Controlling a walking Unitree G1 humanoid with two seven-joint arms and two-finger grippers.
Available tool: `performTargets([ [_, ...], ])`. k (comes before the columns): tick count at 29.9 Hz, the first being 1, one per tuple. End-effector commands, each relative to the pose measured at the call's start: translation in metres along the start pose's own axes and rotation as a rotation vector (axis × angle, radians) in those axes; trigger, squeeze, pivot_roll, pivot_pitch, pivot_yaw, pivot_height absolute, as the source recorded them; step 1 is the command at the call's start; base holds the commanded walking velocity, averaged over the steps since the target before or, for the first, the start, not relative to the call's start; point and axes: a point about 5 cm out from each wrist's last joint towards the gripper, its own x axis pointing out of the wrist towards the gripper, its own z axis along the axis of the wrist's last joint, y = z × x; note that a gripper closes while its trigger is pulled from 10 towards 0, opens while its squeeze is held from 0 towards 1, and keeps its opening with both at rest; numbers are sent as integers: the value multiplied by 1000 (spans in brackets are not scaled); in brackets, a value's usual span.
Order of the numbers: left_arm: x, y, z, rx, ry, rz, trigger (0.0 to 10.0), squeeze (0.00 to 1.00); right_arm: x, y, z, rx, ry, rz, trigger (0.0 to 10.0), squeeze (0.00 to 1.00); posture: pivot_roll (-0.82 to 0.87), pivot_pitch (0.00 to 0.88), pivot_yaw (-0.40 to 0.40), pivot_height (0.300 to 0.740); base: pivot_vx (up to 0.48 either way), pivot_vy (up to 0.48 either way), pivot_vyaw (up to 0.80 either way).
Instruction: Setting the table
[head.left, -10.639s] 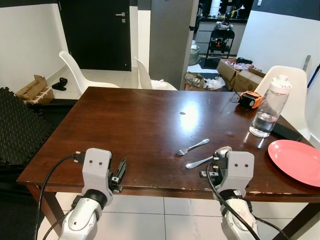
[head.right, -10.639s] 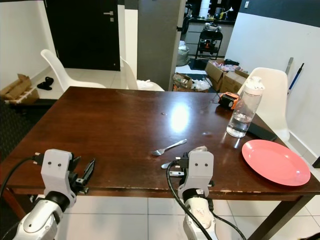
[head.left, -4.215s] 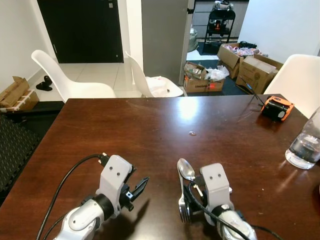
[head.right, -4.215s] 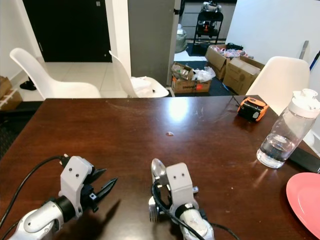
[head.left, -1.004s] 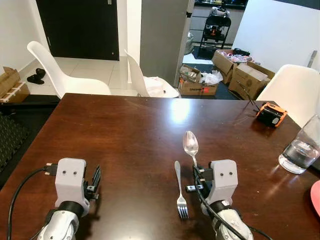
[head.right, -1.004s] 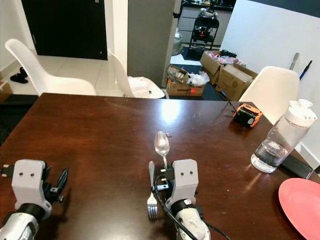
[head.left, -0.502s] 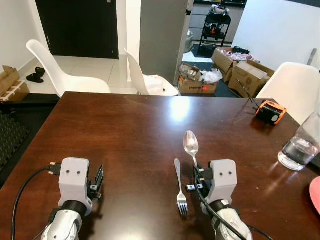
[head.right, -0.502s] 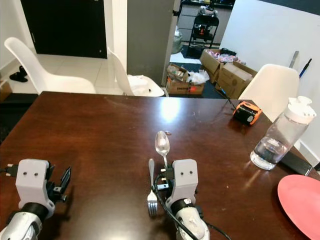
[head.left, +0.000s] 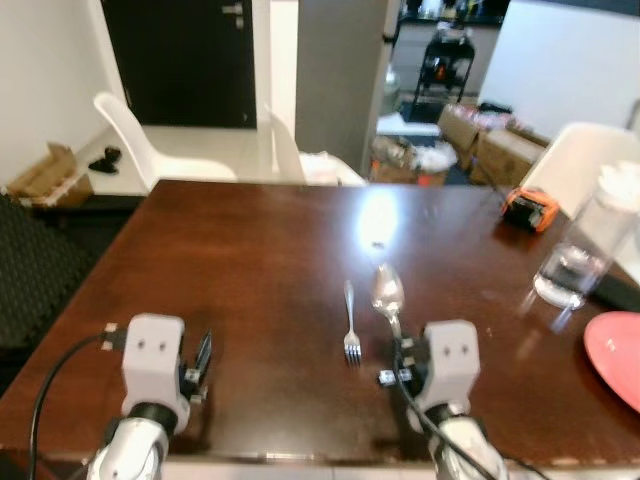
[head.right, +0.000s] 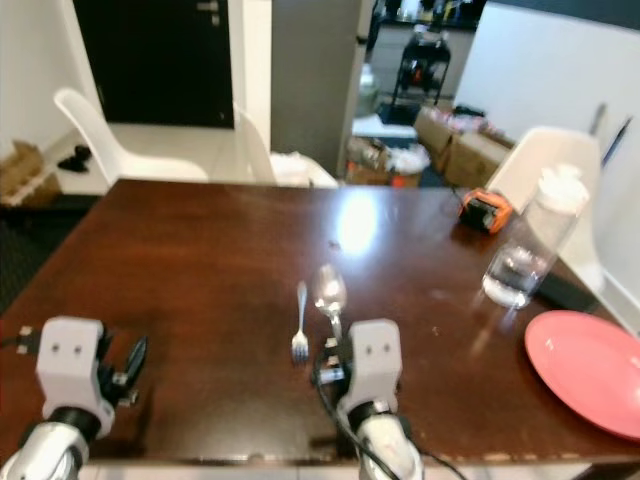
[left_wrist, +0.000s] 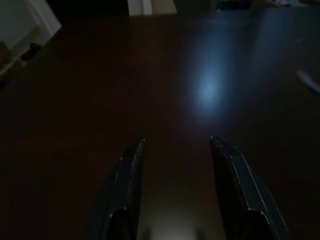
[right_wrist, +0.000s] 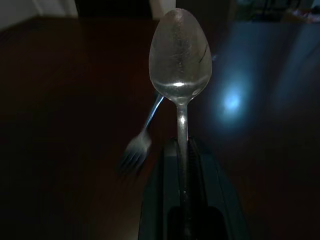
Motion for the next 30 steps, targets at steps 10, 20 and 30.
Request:
performTargets([
  [10,-3,4,-7,8,29,12,10000,0,-2,4,-4,4,8,7,10000,0,52,131,34,740,-153,0,0],
  [20,-2,2,-8,11,37,7,10000,0,-3,3,-5,3,8,1,10000,0,51,133,34,740,0,0,0],
  [30,-3,1,-9,11,42,2,10000,0,-3,2,-8,31,29,-11,10000,0,50,134,34,740,0,0,-539],
])
